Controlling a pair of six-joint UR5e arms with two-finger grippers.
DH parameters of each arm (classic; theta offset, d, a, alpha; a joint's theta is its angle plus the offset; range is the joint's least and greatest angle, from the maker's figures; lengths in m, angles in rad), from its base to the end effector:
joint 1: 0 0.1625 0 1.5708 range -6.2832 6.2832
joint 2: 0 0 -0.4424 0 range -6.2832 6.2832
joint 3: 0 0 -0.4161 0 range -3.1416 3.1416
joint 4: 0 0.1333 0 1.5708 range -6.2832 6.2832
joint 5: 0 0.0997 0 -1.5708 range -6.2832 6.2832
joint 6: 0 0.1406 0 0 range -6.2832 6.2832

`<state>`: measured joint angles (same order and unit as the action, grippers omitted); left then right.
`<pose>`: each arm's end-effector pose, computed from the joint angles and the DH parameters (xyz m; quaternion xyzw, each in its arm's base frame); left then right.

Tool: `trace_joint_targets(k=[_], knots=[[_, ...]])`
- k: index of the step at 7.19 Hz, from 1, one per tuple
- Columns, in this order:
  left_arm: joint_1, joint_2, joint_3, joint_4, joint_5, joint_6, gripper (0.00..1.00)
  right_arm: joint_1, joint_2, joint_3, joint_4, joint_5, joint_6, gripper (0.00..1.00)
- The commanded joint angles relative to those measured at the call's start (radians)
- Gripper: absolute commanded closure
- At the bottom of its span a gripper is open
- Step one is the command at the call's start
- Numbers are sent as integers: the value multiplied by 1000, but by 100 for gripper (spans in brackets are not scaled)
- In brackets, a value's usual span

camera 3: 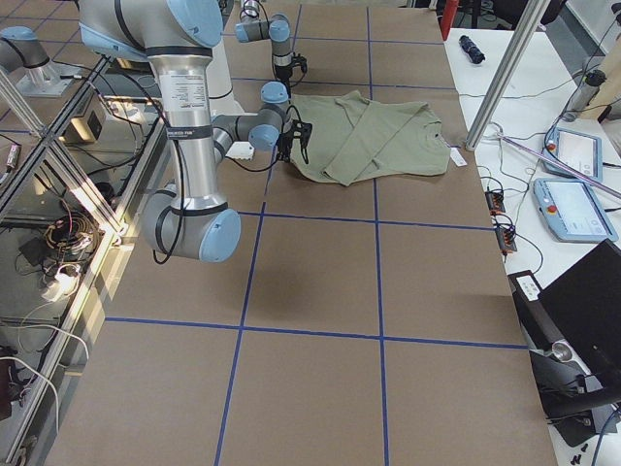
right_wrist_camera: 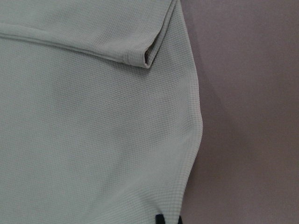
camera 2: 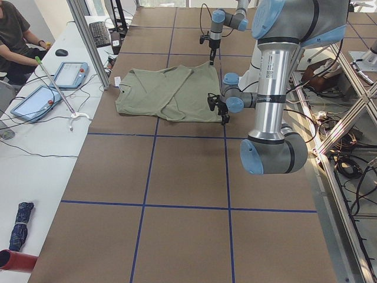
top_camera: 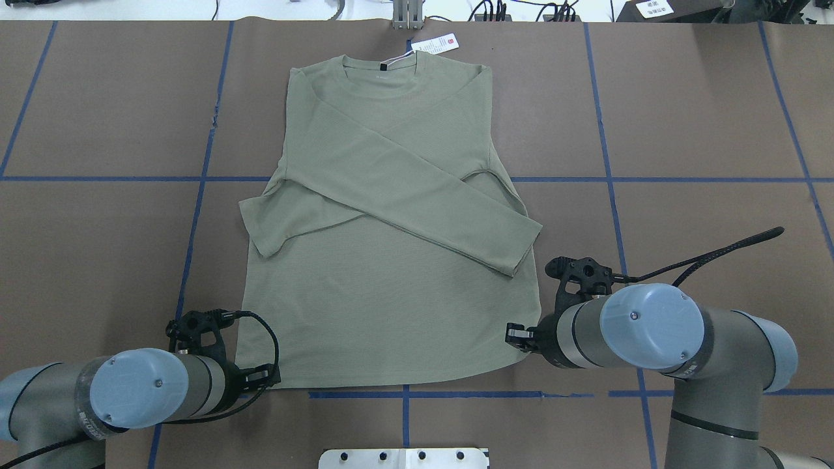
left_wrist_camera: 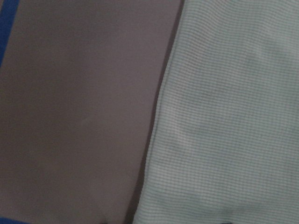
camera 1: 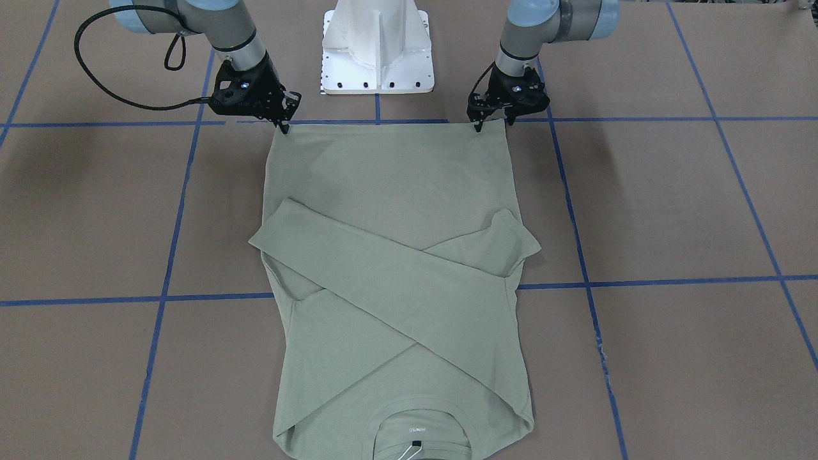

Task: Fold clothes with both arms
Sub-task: 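Grasp the hem corners nearest the robot with both grippers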

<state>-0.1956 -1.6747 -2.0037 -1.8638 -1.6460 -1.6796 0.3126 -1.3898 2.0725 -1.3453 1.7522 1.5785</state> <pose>0.5394 -0.2320 0.4108 -0.0169 0.4039 -0.1237 0.9062 -0.5119 -0.2789 0.3416 -0.0141 -0.4441 0.1035 0.8898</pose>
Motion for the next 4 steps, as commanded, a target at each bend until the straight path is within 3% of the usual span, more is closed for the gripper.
trace_joint_targets(k=[1,4], knots=[[-13,1,-6,0,0,0,51,3,0,0,0,4,0,100],[-28,0,-9,21,0,8,49,6,-2,0,0,7,0,100]])
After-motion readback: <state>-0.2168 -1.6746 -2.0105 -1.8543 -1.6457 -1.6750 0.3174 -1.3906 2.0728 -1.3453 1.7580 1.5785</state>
